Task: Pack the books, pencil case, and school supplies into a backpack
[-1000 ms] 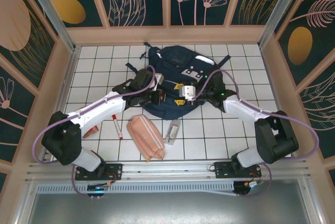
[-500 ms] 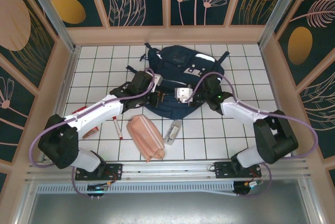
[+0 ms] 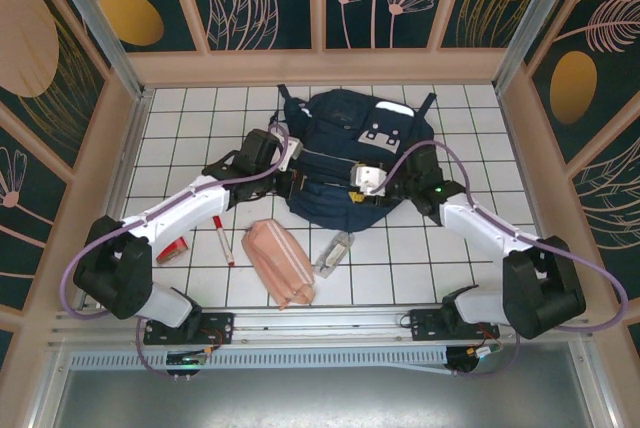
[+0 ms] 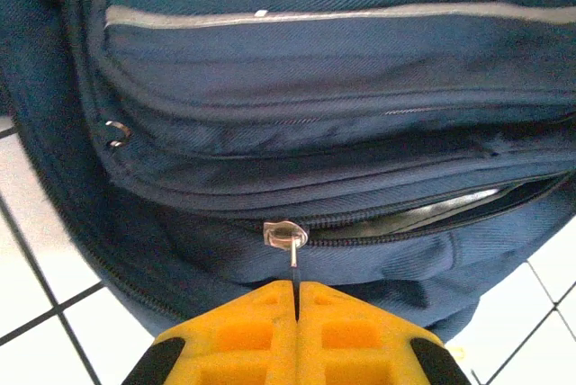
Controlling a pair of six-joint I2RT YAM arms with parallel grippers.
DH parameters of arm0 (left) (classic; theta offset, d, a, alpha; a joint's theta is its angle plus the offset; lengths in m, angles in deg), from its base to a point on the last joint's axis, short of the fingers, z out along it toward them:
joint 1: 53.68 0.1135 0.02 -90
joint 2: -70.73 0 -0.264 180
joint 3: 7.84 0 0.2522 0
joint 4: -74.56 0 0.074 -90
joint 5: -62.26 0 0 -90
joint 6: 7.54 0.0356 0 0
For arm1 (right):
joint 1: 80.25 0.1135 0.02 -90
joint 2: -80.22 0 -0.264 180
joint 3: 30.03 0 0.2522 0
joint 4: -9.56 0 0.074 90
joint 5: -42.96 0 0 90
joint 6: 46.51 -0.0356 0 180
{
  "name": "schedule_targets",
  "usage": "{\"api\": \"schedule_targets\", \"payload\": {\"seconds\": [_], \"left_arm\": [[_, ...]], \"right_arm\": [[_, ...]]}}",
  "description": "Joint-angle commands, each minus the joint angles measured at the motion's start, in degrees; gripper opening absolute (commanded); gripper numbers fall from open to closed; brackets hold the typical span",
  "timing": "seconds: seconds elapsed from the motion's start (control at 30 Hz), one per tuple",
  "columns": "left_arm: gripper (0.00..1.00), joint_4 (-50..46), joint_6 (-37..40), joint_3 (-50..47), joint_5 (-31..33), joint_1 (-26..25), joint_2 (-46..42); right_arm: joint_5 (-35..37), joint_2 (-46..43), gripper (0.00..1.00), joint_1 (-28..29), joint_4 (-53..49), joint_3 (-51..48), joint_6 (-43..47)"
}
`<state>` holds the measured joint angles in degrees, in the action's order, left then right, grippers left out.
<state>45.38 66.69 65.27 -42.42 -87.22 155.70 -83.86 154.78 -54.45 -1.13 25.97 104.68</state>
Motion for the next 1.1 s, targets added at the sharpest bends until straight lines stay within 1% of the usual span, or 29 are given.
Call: {"api": "schedule_targets", "payload": {"seconds": [0.0,0.07,0.2,0.27,0.33,0.37,0.43,0.47,0.5,0.53,0.57,0.6,0.67,0.7,0.77,0.9,1.0,1.07], "left_arm": [[0.00,4.5,-2.5,4.7,-6.5,-1.2,-0.2],[0.00,4.2,-2.7,5.6,-7.9,-1.9,0.0],[0.00,6.4,-4.6,5.6,-12.0,-3.0,0.2],[0.00,9.3,-5.9,4.5,-14.0,-3.0,-0.3],[0.00,11.2,-6.1,3.5,-14.3,-3.0,-1.0],[0.00,11.1,-5.6,3.3,-13.1,-3.0,-1.5],[0.00,9.8,-3.5,2.8,-10.4,-2.7,-2.1],[0.00,8.8,-2.4,2.7,-9.7,-2.4,-2.2],[0.00,7.2,-1.2,2.6,-8.2,-2.1,-2.1],[0.06,5.3,0.3,2.4,-6.1,-1.7,-1.9],[0.19,3.8,2.0,2.0,-4.2,-1.7,-1.7],[0.28,2.7,3.8,1.2,-3.0,-1.6,-1.2],[0.38,0.9,6.5,-0.1,-2.2,-1.7,0.6],[0.41,0.2,7.5,-0.6,-2.0,-1.8,2.0],[0.46,-0.3,8.4,-1.0,-1.7,-1.7,4.8],[0.50,2.3,7.9,-0.1,-8.2,-1.7,8.6],[0.50,5.4,6.8,-0.5,-14.0,-1.8,9.1],[0.51,7.1,6.6,-0.9,-17.4,-1.9,9.2]], "right_arm": [[3.2,1.0,0.52,3.6,5.7,0.7,-9.2],[4.8,2.8,0.52,4.3,7.8,0.8,-11.1],[9.2,6.7,0.50,5.0,8.8,1.3,-11.2],[11.0,7.5,0.37,5.0,8.0,1.4,-9.7],[12.6,7.2,0.19,5.0,7.9,0.6,-8.4],[12.7,6.8,0.14,4.9,7.3,0.4,-7.2],[12.1,6.0,0.02,4.4,3.6,0.6,-3.7],[11.8,5.7,0.00,4.1,1.8,0.7,-2.3],[11.2,5.2,0.00,3.7,-0.1,0.9,-0.8],[10.3,4.7,0.00,3.3,-1.3,1.0,0.0],[9.4,4.2,0.00,2.8,-1.7,0.9,0.1],[7.7,3.6,0.00,2.3,-2.1,1.0,0.0],[5.2,2.7,0.00,1.5,-2.7,1.3,-0.3],[4.5,2.6,0.00,1.3,-3.2,1.7,0.0],[3.0,2.4,0.00,1.0,-4.6,2.4,0.9],[1.2,2.1,0.08,-0.4,-6.2,2.8,1.2],[0.6,1.3,0.07,-1.2,-7.2,2.8,1.8],[0.4,0.7,0.02,-1.6,-7.4,2.5,2.3]]}}
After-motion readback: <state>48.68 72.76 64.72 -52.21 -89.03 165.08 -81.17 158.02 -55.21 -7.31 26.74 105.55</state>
